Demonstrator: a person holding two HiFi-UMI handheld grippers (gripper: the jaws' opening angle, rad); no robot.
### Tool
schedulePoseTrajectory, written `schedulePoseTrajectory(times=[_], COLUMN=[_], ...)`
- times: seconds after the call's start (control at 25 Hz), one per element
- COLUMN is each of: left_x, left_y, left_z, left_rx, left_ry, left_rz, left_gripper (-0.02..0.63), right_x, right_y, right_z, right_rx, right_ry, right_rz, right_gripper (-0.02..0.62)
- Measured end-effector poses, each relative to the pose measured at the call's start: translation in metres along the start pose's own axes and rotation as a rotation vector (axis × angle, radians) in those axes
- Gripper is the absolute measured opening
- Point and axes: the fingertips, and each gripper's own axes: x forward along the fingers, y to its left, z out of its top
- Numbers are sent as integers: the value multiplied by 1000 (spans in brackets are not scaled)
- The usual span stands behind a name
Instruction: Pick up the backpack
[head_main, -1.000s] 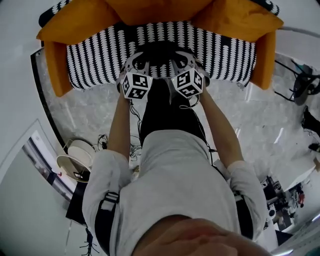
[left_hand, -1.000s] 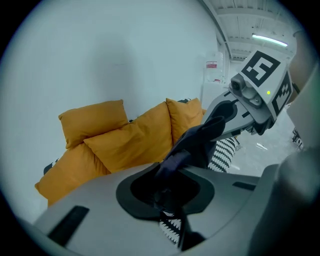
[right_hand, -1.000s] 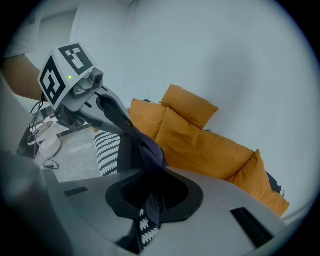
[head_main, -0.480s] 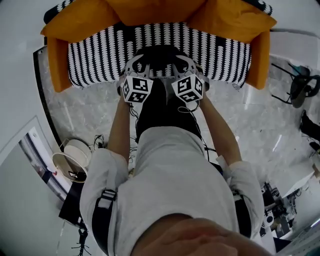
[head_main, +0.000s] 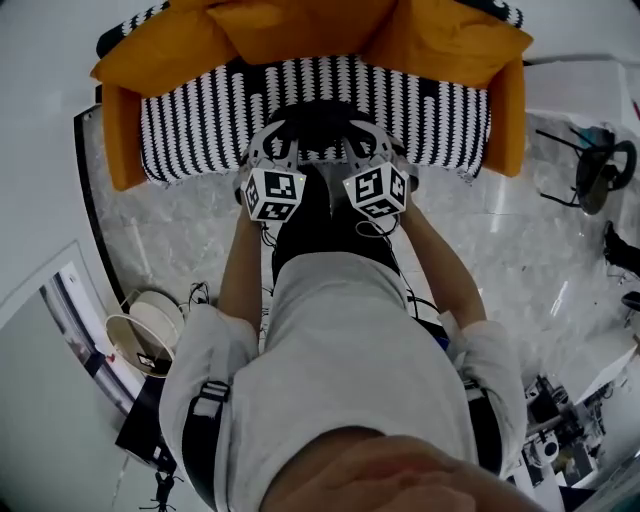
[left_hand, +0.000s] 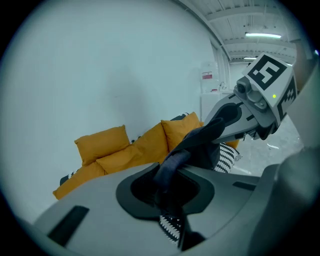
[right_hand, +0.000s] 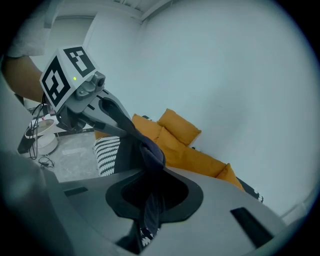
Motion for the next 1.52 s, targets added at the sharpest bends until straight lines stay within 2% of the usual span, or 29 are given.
schedulePoseTrajectory(times=[0.56, 1.08, 1.32, 1.52], left_x=[-48, -93, -105, -117], left_y=[-33, -87, -108, -123], left_z=[57, 117, 140, 162], left_rx=[33, 30, -6, -33], left_ry=[-90, -185, -240, -291], left_rz=[48, 53, 42, 9], left_gripper=[55, 55, 55, 55], right_x=[-81, -174, -209, -226], right_y=[-12, -30, -39, -44], right_z=[15, 16, 14, 8], right_rx=[34, 88, 149, 259], right_ry=[-80, -168, -219, -272], right_rz=[-68, -133, -168, -188], right_gripper=[63, 63, 63, 63])
